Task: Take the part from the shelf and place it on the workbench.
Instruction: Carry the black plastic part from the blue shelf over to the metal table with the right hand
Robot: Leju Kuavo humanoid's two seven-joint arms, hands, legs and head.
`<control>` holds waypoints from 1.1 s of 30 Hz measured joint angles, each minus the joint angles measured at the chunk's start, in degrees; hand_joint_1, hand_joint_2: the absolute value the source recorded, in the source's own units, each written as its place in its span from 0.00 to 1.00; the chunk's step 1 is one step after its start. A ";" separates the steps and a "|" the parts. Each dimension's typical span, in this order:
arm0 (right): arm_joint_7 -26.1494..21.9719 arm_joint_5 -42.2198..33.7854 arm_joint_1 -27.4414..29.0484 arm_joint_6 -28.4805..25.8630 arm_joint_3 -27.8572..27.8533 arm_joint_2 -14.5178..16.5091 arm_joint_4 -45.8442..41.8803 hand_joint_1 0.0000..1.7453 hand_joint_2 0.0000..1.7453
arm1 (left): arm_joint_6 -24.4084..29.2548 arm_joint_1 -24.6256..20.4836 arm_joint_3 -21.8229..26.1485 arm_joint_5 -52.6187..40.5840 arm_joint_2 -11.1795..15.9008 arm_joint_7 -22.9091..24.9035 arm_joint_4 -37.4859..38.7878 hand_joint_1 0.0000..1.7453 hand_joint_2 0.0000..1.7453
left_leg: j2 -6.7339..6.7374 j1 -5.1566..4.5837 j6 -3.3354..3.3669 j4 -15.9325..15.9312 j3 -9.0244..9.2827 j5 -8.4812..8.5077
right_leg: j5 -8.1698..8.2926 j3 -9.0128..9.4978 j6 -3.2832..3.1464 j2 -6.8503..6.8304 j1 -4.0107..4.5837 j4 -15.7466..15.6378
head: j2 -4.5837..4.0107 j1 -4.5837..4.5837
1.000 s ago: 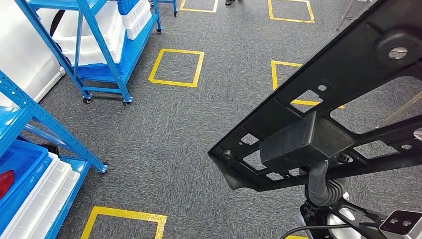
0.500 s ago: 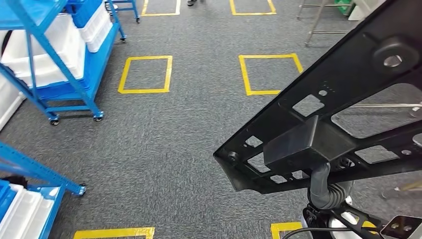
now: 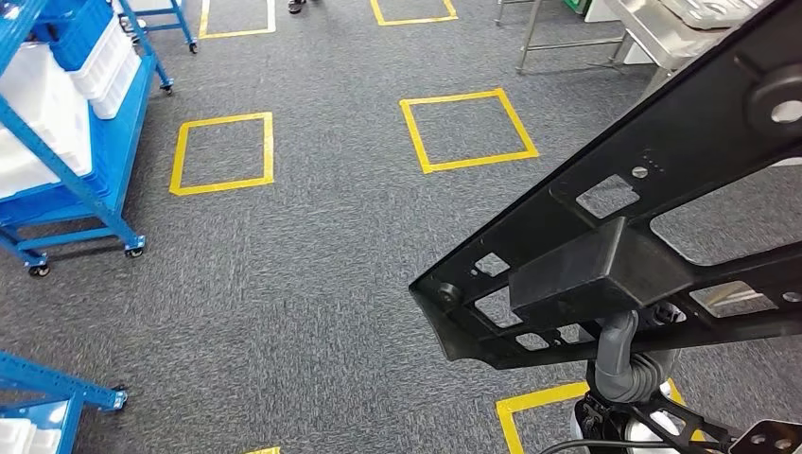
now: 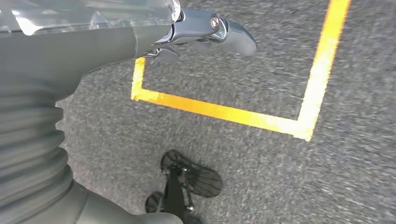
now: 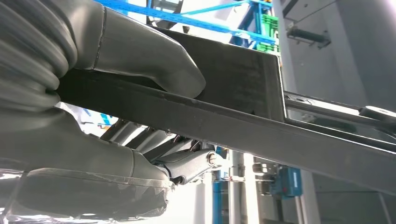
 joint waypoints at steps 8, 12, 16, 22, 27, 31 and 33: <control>-0.01 0.84 -0.77 -1.04 -0.32 1.77 0.37 1.00 1.00 | -1.72 -0.31 -0.20 -1.37 1.21 -0.53 -0.02 0.00 1.00 | -1.18 0.28 -2.35 5.70 -1.26 -4.47 | 1.78 3.21 -2.50 1.29 0.25 -6.52 | 0.00 -0.46; -0.02 1.69 0.39 -1.96 -0.30 2.22 0.02 1.00 1.00 | -2.16 0.16 -0.23 -1.62 1.51 -0.64 -0.02 0.00 1.00 | -3.70 0.41 -2.62 17.69 -7.28 -8.59 | 1.83 3.22 -2.84 4.31 0.44 -6.43 | 0.00 -0.73; -0.01 1.71 0.79 -2.13 -0.10 2.28 -0.19 1.00 1.00 | -2.28 0.25 -0.29 -1.81 1.66 -0.96 -0.02 0.00 1.00 | -6.52 0.67 -2.13 4.52 -1.99 -0.92 | 1.61 3.41 -2.36 7.34 0.42 -5.97 | 0.00 -0.70; 0.00 0.28 1.42 -2.60 0.13 1.70 -0.46 1.00 1.00 | -1.43 0.27 -0.19 -0.40 1.19 -1.42 -0.02 0.00 1.00 | -5.87 0.61 -0.33 0.35 -0.41 0.13 | 0.74 1.69 -0.51 7.06 0.25 -4.22 | 0.00 -0.53; 0.00 -1.53 1.27 -1.96 1.02 0.37 0.45 1.00 1.00 | -1.43 0.74 -0.17 -0.64 -0.03 -1.46 -0.02 0.00 1.00 | -2.40 0.38 0.36 0.23 -0.52 0.09 | -5.62 -5.60 0.30 2.75 -0.04 10.75 | 0.00 -0.26; 0.02 -3.35 -0.01 -1.53 2.21 -1.35 2.70 1.00 1.00 | -1.40 0.41 -0.17 -0.89 -1.02 -1.60 0.01 0.00 1.00 | -0.17 0.20 -0.18 0.48 -0.17 -0.42 | 0.44 0.98 -0.07 -0.25 0.13 -1.86 | 0.00 -0.25; 0.01 -3.63 -1.83 -1.71 3.22 -1.85 4.50 1.00 1.00 | -1.63 0.35 -0.17 -0.91 -1.25 -1.62 0.01 0.00 1.00 | 0.87 -0.03 -0.78 0.49 0.09 -0.67 | 1.34 2.85 -0.57 -1.46 0.58 -5.74 | 0.00 -0.31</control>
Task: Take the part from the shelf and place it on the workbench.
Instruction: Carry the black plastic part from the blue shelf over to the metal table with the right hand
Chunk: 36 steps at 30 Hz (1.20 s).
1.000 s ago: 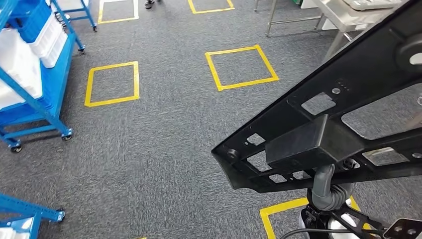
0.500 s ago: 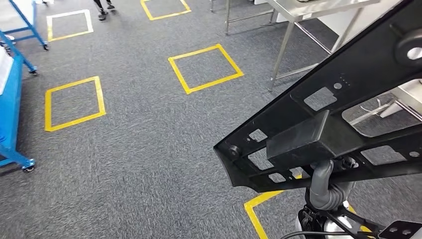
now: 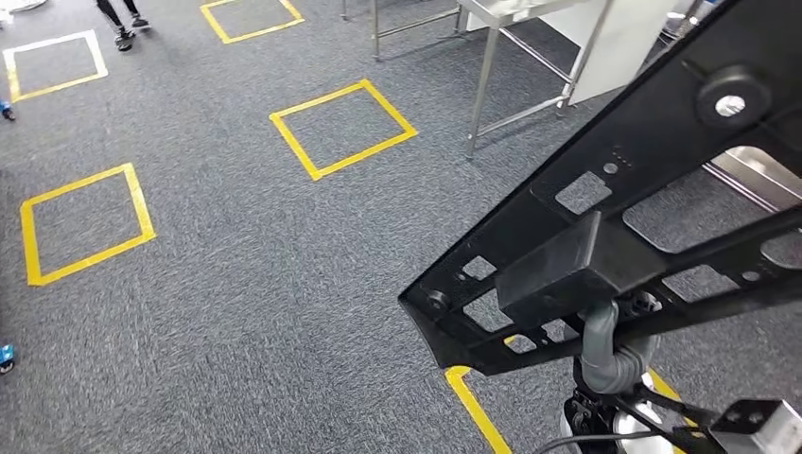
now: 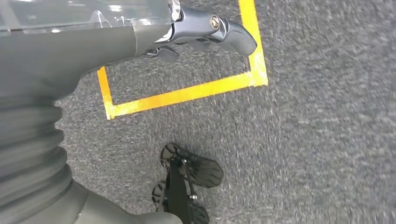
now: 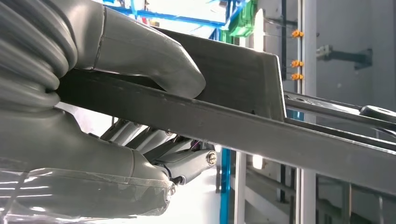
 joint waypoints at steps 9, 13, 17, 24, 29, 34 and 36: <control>2.33 -0.41 -16.67 -0.46 14.92 0.79 16.58 1.00 1.00 | -0.58 -0.96 -0.02 0.05 -1.32 0.37 0.07 0.00 1.00 | -4.62 0.49 -2.02 16.90 -8.08 -7.68 | 1.04 -0.36 -2.14 5.86 -0.14 -0.65 | 0.00 -0.44; 4.39 -1.14 -21.49 -1.69 22.41 2.09 19.82 1.00 1.00 | -0.70 -1.10 -0.02 0.20 -1.65 0.88 0.09 0.00 1.00 | -6.76 0.54 -1.35 6.17 -4.19 -0.24 | 0.91 -0.17 -1.89 8.21 0.02 -0.33 | 0.00 -0.48; 4.96 -3.74 -24.58 -2.34 26.75 2.68 21.03 1.00 1.00 | -0.89 -1.08 0.03 0.58 -2.08 1.20 0.09 0.00 1.00 | -8.64 0.52 -0.50 0.42 -1.94 1.40 | 1.13 -1.00 -0.60 10.10 -0.18 -0.13 | 0.01 -0.47; 4.51 -8.60 -28.58 -2.49 27.62 2.05 23.32 1.00 1.00 | 0.00 -1.03 0.19 0.90 -3.09 2.28 0.20 0.00 1.00 | -3.87 0.66 0.99 -0.51 -1.64 1.73 | -6.40 -9.05 1.17 4.32 -0.33 16.00 | 0.00 0.33; 4.33 -8.99 -29.89 -2.55 27.59 1.51 24.33 1.00 1.00 | 0.02 -1.25 0.18 0.91 -3.43 2.33 0.21 0.00 1.00 | -1.10 0.40 0.36 0.15 -1.25 0.81 | 0.52 -2.34 0.59 1.06 0.01 2.74 | 0.00 0.31; 3.47 -10.43 -30.67 -3.70 26.41 -0.26 24.67 1.00 1.00 | -0.26 -1.48 0.17 0.79 -3.66 2.01 0.26 0.00 1.00 | -0.05 0.22 -1.02 0.88 -1.08 -0.31 | 1.12 -1.22 -1.05 2.09 0.33 -0.34 | 0.01 0.18; 2.24 -11.13 -30.39 -3.59 25.09 -1.54 24.30 1.00 1.00 | -0.43 -1.44 0.17 0.78 -3.84 1.83 0.30 0.00 1.00 | -2.47 0.48 -1.48 5.03 -2.76 -2.91 | 1.32 -0.93 -1.63 3.07 -0.08 -0.69 | 0.01 0.07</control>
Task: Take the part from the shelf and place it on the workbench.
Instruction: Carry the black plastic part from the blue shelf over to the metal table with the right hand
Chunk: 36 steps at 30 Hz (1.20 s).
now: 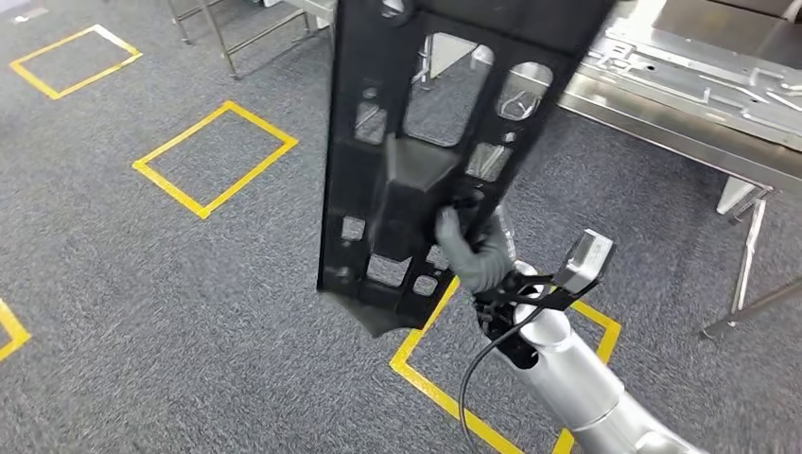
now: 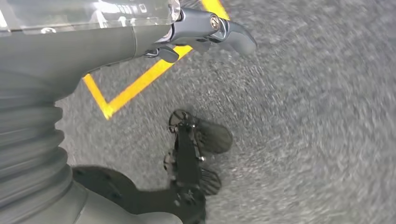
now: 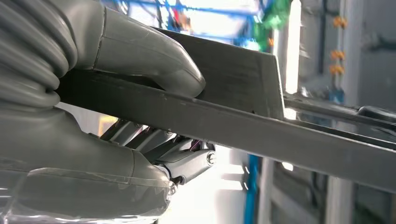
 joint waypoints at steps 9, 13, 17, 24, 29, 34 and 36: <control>-0.54 -0.41 3.82 1.28 -4.60 -2.55 -3.81 1.00 1.00 | -0.04 0.66 -0.03 -0.91 -0.58 0.34 0.11 0.00 1.00 | -5.49 0.58 0.31 -2.34 -0.36 4.07 | -0.39 0.14 0.66 6.10 -0.16 0.64 | -0.01 -0.15; -0.16 0.13 6.84 3.71 -7.37 -2.92 -5.40 1.00 1.00 | 0.24 0.39 -0.16 -1.23 -0.98 1.19 0.15 0.00 1.00 | -4.91 0.50 1.50 -4.26 0.55 4.02 | -0.39 -0.50 2.21 6.66 -0.35 0.83 | 0.00 -0.15; -0.37 0.77 8.85 5.49 -9.82 -3.12 -6.02 1.00 1.00 | -0.05 0.42 -0.17 -1.22 -1.17 2.18 0.18 0.00 1.00 | -2.38 0.46 2.67 -4.83 0.84 4.17 | -6.10 -5.87 3.02 1.55 -0.35 11.82 | -0.01 0.44; -0.92 1.84 10.89 6.56 -11.56 -3.09 -6.44 1.00 1.00 | -0.10 0.29 -0.21 -1.50 -1.27 2.93 0.18 0.00 1.00 | 1.66 0.06 1.76 -4.49 1.51 3.28 | -0.56 -0.89 2.68 -2.18 -0.32 2.40 | -0.01 0.43; -0.77 2.13 11.17 6.98 -12.23 -3.05 -6.95 1.00 1.00 | -0.10 -0.09 -0.25 -1.71 -1.28 3.05 0.18 0.00 1.00 | 2.16 0.06 0.19 -3.67 1.87 1.97 | -0.17 -0.14 1.12 -0.57 -0.21 0.39 | -0.01 0.33; -0.18 1.94 11.36 8.87 -12.90 -2.96 -7.19 1.00 1.00 | -0.61 0.13 -0.43 -2.04 -1.29 3.06 0.20 0.00 1.00 | -2.00 0.28 -0.37 11.78 -5.40 -5.02 | 0.02 -0.01 0.22 2.31 -0.33 0.23 | -0.01 -0.07; -0.04 1.79 11.67 9.43 -13.18 -2.96 -7.25 1.00 1.00 | -0.69 0.15 -0.59 -2.18 -1.29 3.10 0.20 0.00 1.00 | -2.22 0.28 -0.12 10.00 -5.03 -2.49 | 0.01 0.11 0.24 3.70 -0.27 0.30 | -0.01 -0.09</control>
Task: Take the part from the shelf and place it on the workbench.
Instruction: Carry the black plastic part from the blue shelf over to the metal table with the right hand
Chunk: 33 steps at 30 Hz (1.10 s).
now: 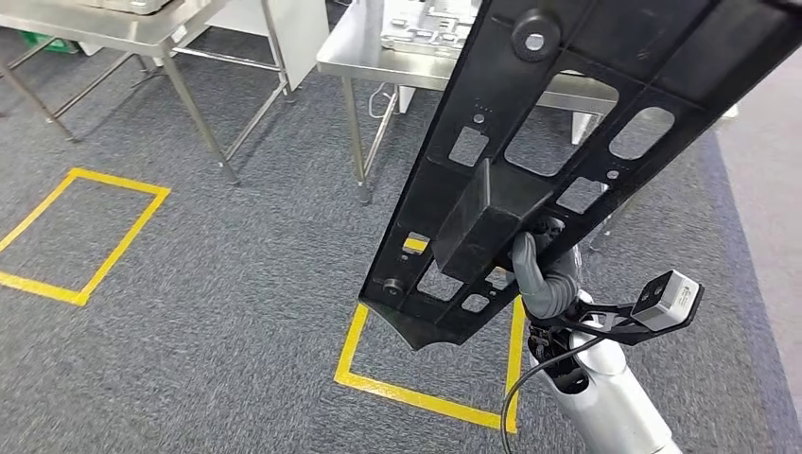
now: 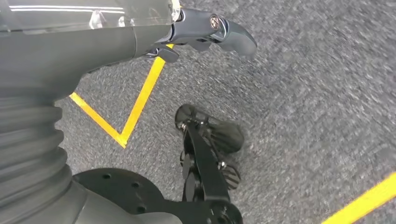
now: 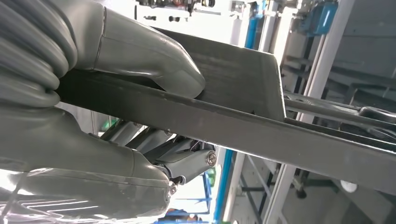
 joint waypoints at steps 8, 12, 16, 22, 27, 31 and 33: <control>-0.09 1.47 1.46 0.73 -0.74 0.07 -0.27 1.00 1.00 | -0.22 -0.39 -0.74 -0.32 -0.09 0.45 0.01 0.00 1.00 | -2.25 -0.08 2.25 -14.76 6.28 6.37 | -0.12 -0.97 2.27 2.69 -0.31 0.76 | 0.00 0.11; 0.19 2.58 1.58 0.56 -1.08 0.07 -0.27 1.00 1.00 | -1.28 -0.36 -0.95 -0.41 -0.17 0.32 0.02 0.00 1.00 | -0.37 0.03 3.04 -15.29 6.41 6.68 | -6.38 -6.71 3.41 -2.29 -0.48 12.84 | 0.00 0.43; 1.22 4.15 1.78 -0.67 -1.59 0.04 -0.26 1.00 1.00 | -1.83 -0.29 -0.99 -0.44 -0.18 0.14 0.02 0.00 1.00 | 0.65 0.04 2.80 -15.04 6.40 6.48 | -3.70 -5.42 3.95 -2.95 -1.11 11.11 | 0.00 0.45; 2.92 6.10 1.51 -3.18 -2.75 -0.04 -0.48 1.00 1.00 | -2.23 -0.37 -1.14 -0.92 -0.09 -0.25 0.03 0.00 1.00 | 1.01 -0.23 0.93 -14.66 6.45 5.94 | -0.49 0.11 2.03 -3.36 -0.52 0.26 | 0.00 0.33; 4.45 7.59 1.58 -5.04 -2.97 -0.15 -0.47 1.00 1.00 | -2.20 -0.31 -1.40 -0.97 0.00 -0.28 0.03 0.00 1.00 | 0.24 0.07 -0.14 -2.54 0.96 -0.60 | -0.27 0.46 0.45 -3.06 -0.66 -0.35 | 0.00 -0.08; 6.46 8.41 1.67 -6.70 -2.89 -0.10 0.00 1.00 1.00 | -2.07 -0.18 -1.40 -0.91 0.01 -0.28 0.03 0.00 1.00 | 0.17 0.06 0.00 -1.60 -0.19 1.74 | -0.46 0.74 0.47 -2.44 -0.38 -0.28 | 0.00 -0.11; 7.01 8.78 1.59 -7.54 -2.86 0.03 0.03 1.00 1.00 | -2.06 -0.21 -1.41 -0.93 0.02 -0.28 0.03 0.00 1.00 | -0.06 -0.03 0.57 -9.87 3.54 5.53 | -0.73 0.98 0.84 -2.22 -0.25 -0.14 | 0.00 -0.14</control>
